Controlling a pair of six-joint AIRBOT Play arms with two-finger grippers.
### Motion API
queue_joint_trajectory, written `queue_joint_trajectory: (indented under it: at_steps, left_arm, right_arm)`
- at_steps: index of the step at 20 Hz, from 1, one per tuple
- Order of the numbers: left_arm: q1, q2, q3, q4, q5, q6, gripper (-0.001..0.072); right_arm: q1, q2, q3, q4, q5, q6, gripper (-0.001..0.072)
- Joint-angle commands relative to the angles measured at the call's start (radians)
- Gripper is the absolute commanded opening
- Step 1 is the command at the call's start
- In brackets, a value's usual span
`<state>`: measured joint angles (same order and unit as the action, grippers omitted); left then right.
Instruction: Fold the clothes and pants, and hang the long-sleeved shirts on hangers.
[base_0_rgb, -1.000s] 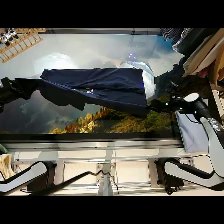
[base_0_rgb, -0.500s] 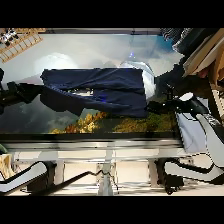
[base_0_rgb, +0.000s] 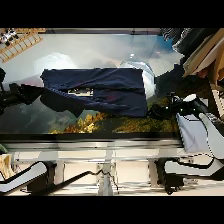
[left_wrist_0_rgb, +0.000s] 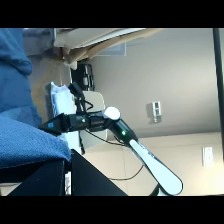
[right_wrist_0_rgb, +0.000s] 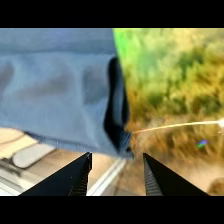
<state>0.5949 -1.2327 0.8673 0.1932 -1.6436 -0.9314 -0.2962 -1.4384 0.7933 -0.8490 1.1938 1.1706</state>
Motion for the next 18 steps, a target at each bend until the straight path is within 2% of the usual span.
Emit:
queue_joint_trajectory:
  at_steps: [1,3,5,8,12,15,18]
  left_arm:
    - [0.001,0.000,0.001,0.002,0.000,0.000,0.0009]
    - [0.001,0.000,0.001,0.002,0.000,0.000,0.0008]
    - [0.001,0.000,0.001,0.002,0.000,0.000,0.0009]
    - [0.005,0.000,0.001,-0.013,0.000,-0.004,0.0009]
    - [0.049,0.001,0.003,-0.216,-0.023,-0.003,0.0007]
    - [0.067,0.000,0.002,-0.216,-0.028,-0.003,0.0008]
    - [0.053,-0.001,0.002,-0.213,0.014,-0.004,0.0008]
  right_arm:
    - [-0.002,-0.058,-0.003,0.105,-0.049,-0.037,0.0388]
    - [-0.002,-0.072,-0.003,0.143,-0.070,-0.042,0.0273]
    - [0.012,-0.073,-0.003,0.126,-0.034,-0.042,0.0022]
    - [0.015,-0.039,-0.002,0.115,0.072,-0.073,0.0014]
    - [0.000,0.181,0.087,0.085,0.171,-0.082,0.0014]
    - [-0.002,0.335,0.189,0.091,0.180,-0.060,0.0013]
    - [0.014,0.364,0.263,0.092,0.110,-0.031,0.0012]
